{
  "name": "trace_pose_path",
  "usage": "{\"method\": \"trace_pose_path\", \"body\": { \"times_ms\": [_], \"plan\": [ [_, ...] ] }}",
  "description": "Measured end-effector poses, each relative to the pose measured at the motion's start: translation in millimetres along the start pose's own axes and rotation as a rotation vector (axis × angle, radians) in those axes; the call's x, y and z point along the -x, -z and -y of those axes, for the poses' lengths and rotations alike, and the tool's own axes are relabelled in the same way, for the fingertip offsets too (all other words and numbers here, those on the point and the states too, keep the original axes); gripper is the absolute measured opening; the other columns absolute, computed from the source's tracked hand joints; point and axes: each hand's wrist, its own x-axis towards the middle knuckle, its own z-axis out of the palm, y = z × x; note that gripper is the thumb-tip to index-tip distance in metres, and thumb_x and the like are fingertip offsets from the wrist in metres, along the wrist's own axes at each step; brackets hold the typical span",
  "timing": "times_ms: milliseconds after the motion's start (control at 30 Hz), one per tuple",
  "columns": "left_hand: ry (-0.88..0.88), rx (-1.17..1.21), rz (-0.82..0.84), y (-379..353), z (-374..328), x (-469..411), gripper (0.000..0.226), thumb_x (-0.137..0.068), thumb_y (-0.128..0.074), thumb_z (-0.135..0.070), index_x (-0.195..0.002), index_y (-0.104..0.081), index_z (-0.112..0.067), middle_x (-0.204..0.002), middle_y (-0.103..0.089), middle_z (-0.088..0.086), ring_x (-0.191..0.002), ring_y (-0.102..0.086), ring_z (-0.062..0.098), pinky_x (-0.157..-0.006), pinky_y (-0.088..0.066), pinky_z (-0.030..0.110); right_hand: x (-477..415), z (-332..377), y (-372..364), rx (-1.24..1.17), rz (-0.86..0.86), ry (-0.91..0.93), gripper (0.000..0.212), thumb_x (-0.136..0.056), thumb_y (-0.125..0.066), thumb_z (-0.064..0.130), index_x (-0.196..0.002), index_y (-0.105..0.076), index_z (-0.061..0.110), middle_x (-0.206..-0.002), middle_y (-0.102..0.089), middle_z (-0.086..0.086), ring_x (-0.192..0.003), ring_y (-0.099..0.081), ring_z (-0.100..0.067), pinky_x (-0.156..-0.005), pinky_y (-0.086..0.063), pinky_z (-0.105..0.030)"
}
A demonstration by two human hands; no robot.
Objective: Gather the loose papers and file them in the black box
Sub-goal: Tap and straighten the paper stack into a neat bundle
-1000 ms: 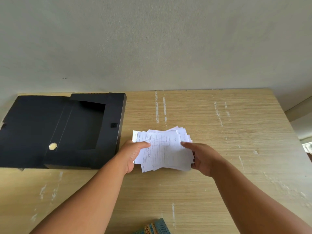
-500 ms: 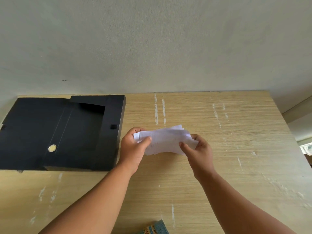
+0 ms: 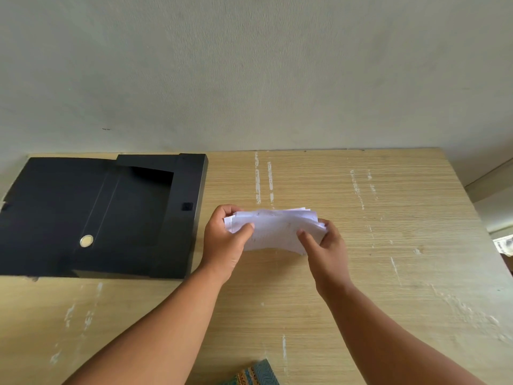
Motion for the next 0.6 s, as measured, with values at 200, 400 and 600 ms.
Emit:
{"method": "trace_pose_path", "body": {
  "times_ms": [200, 400, 600],
  "plan": [
    [0.019, 0.053, -0.073, -13, 8, 9, 0.044, -0.072, -0.081, -0.045, -0.105, -0.061, -0.025, -0.105, -0.067, 0.000, -0.097, -0.064, 0.017, -0.077, -0.050, 0.028, 9, 5, -11, -0.139, -0.045, -0.019, 0.031, -0.085, -0.069, 0.043, -0.104, -0.070, 0.019, -0.099, -0.076, -0.003, -0.093, -0.071, -0.014, -0.079, -0.053, -0.030],
    [-0.010, 0.054, -0.122, -31, 2, 15, 0.035, -0.077, -0.080, -0.042, -0.093, -0.057, -0.021, -0.092, -0.062, -0.005, -0.086, -0.058, 0.012, -0.067, -0.046, 0.024, 12, 14, -28, -0.234, -0.134, -0.073, 0.047, -0.080, -0.068, 0.053, -0.110, -0.060, 0.018, -0.106, -0.068, -0.003, -0.092, -0.064, -0.010, -0.079, -0.051, -0.029],
    [0.006, 0.092, -0.106, -30, -1, 17, 0.045, -0.074, -0.071, -0.060, -0.085, -0.054, -0.020, -0.085, -0.057, -0.004, -0.080, -0.054, 0.011, -0.068, -0.042, 0.026, 12, 17, -30, -0.237, -0.177, -0.080, 0.041, -0.088, -0.066, 0.053, -0.111, -0.059, 0.018, -0.106, -0.061, -0.001, -0.090, -0.057, -0.009, -0.076, -0.044, -0.023]
  ]
}}
